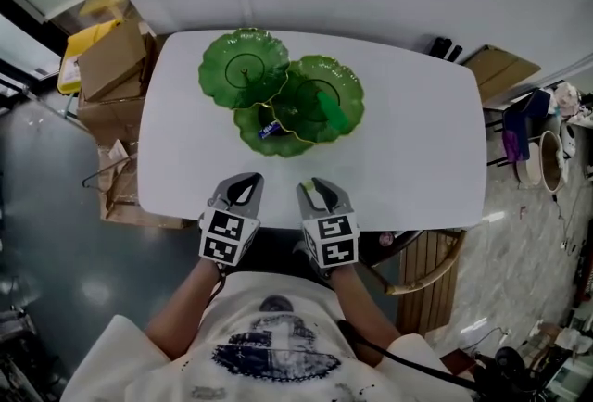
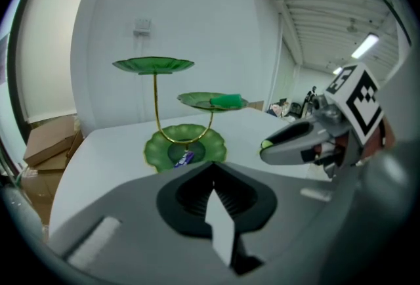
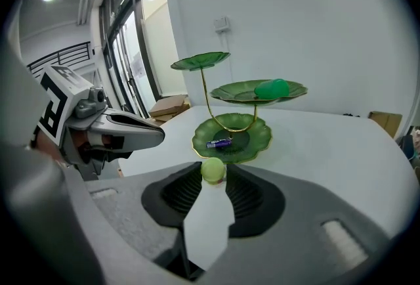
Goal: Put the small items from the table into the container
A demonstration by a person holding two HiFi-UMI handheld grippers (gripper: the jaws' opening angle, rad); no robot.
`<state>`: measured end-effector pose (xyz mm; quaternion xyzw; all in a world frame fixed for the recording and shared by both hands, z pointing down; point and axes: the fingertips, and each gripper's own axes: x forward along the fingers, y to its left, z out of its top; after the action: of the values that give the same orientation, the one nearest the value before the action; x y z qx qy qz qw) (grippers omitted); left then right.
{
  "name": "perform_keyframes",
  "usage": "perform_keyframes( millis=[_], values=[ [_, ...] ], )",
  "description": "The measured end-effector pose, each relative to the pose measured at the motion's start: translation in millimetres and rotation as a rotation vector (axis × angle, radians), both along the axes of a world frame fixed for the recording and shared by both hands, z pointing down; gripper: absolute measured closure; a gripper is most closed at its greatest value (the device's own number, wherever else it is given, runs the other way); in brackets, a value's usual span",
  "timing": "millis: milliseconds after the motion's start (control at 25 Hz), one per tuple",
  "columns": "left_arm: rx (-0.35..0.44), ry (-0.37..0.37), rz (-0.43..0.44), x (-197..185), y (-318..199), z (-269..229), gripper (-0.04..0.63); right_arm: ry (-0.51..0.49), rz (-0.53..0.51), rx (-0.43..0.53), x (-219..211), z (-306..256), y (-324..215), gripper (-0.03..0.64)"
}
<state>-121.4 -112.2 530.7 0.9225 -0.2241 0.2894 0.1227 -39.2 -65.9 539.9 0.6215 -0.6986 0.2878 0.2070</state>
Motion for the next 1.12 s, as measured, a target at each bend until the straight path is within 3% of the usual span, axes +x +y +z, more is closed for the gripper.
perform_keyframes(
  millis=[1120],
  values=[
    [-0.066, -0.039, 0.186, -9.7, -93.4, 31.3, 0.606, -0.053, 0.081, -0.087, -37.2, 38.5, -105.6, 0.503]
  ],
)
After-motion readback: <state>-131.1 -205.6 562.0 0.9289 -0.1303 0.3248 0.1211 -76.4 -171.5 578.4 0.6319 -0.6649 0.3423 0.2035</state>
